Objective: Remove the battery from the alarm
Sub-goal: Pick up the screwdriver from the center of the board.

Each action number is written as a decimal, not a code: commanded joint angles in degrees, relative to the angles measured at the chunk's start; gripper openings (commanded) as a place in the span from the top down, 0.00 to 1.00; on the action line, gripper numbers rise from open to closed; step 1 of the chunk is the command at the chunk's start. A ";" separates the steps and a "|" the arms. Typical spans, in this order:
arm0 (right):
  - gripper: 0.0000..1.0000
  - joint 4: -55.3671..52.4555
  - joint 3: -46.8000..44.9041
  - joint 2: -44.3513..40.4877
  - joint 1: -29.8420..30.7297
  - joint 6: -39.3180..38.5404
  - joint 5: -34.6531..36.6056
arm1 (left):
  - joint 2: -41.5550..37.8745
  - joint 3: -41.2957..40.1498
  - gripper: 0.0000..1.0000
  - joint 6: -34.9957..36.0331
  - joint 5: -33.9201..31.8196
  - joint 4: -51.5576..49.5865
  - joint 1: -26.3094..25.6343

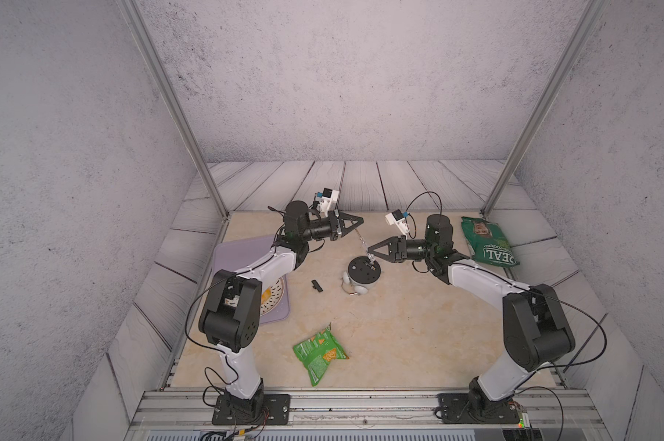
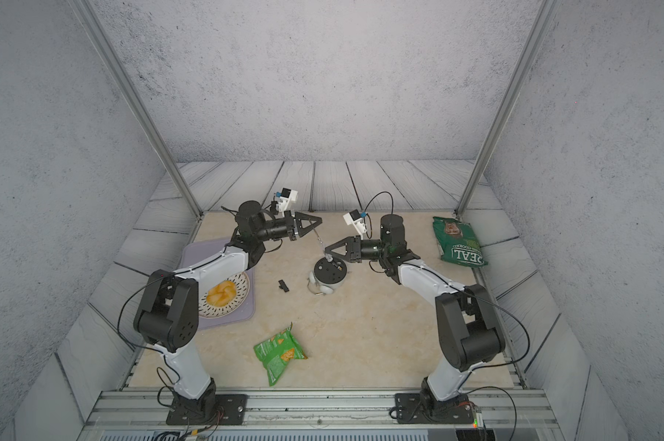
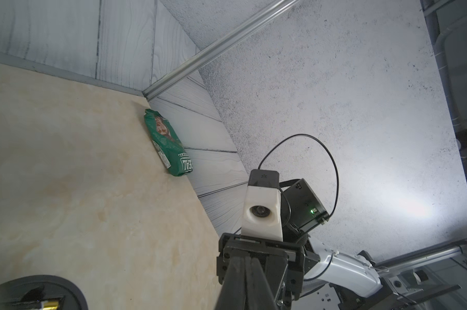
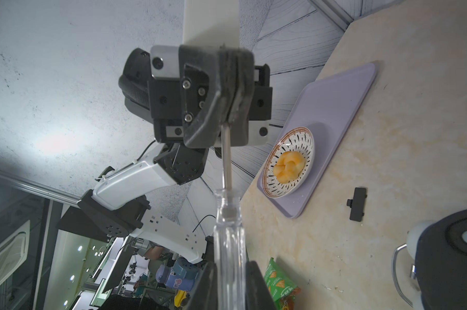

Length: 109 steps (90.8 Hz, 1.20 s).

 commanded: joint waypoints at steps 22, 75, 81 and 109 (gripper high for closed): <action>0.39 8.61 -4.90 -1.54 1.60 1.16 19.85 | -5.52 -4.16 1.00 -6.24 -18.87 -18.00 1.25; 0.29 7.27 -6.70 2.50 8.42 7.84 41.57 | -6.57 -8.23 1.00 -17.96 -32.37 -10.38 -0.96; 0.31 8.93 -5.09 3.97 8.70 9.11 39.40 | -6.00 -8.33 1.00 -18.34 -32.57 -9.83 -1.36; 0.54 19.61 -3.24 9.00 9.21 14.87 39.11 | -4.33 -8.80 1.00 -21.01 -33.37 -8.14 -2.62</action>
